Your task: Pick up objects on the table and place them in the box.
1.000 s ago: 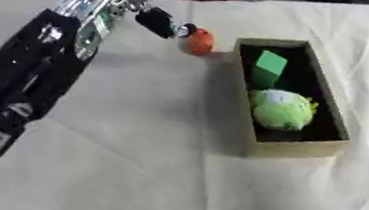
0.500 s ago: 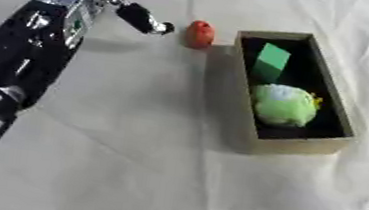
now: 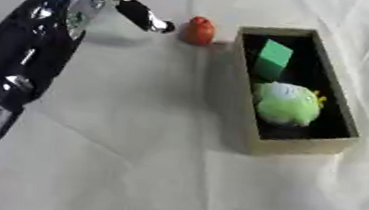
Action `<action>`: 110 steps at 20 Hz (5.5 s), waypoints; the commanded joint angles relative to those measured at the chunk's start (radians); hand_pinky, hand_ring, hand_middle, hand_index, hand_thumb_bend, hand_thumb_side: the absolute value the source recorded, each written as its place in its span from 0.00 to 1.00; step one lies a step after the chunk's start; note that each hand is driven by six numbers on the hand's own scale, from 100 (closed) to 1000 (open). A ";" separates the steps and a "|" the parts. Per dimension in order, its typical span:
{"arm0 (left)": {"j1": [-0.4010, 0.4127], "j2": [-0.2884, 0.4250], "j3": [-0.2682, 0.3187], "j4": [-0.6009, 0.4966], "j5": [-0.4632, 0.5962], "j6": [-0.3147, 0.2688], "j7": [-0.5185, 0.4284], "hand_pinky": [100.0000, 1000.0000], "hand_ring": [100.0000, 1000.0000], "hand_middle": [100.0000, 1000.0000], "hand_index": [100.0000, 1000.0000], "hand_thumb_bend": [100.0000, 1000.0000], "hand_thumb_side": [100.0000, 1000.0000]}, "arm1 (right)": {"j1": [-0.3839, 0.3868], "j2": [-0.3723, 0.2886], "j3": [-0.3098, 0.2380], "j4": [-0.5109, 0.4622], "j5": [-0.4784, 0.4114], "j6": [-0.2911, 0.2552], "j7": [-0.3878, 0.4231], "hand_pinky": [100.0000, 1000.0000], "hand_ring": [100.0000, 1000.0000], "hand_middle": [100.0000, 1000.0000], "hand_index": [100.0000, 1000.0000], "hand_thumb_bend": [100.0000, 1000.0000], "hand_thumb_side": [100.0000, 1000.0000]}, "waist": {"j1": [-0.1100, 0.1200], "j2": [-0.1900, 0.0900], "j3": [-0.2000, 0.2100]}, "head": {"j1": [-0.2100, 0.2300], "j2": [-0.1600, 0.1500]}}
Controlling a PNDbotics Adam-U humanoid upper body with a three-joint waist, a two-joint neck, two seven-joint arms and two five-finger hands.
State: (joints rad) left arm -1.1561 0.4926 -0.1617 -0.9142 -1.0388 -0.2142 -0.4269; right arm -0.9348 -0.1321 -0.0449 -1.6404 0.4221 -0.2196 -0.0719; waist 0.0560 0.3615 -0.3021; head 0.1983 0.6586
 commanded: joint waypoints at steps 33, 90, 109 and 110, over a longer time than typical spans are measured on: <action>-0.033 -0.041 0.038 0.061 0.049 0.040 0.002 0.52 0.59 0.53 0.70 0.00 0.36 | -0.034 -0.010 -0.016 -0.056 -0.033 0.018 0.005 0.82 0.75 0.64 0.76 0.00 1.00 | 0.031 0.021 -0.065 | 0.040 -0.048; -0.067 -0.328 -0.144 -0.195 0.028 0.007 -0.022 0.43 0.50 0.54 0.67 0.00 0.10 | 0.047 0.084 0.005 -0.153 -0.003 0.034 0.007 0.82 0.75 0.64 0.76 0.00 1.00 | 0.014 -0.078 -0.054 | 0.105 -0.030; -0.025 -0.340 -0.165 -0.162 -0.091 -0.062 0.011 0.62 0.72 0.75 0.88 0.21 0.39 | 0.051 0.072 -0.004 -0.148 -0.013 0.042 0.009 0.82 0.75 0.64 0.76 0.00 1.00 | 0.012 -0.070 -0.051 | 0.086 -0.027; -0.026 -0.337 -0.164 -0.168 -0.103 -0.065 0.012 0.63 0.73 0.76 0.89 0.26 0.42 | 0.051 0.072 -0.004 -0.147 -0.013 0.042 0.009 0.82 0.75 0.64 0.76 0.00 1.00 | 0.012 -0.070 -0.050 | 0.085 -0.028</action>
State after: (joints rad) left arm -1.1611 0.1496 -0.3283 -1.0596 -1.1309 -0.2684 -0.4146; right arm -0.8703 -0.0484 -0.0435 -1.7755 0.4127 -0.1794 -0.0622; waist 0.0781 0.3112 -0.3529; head 0.2866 0.6396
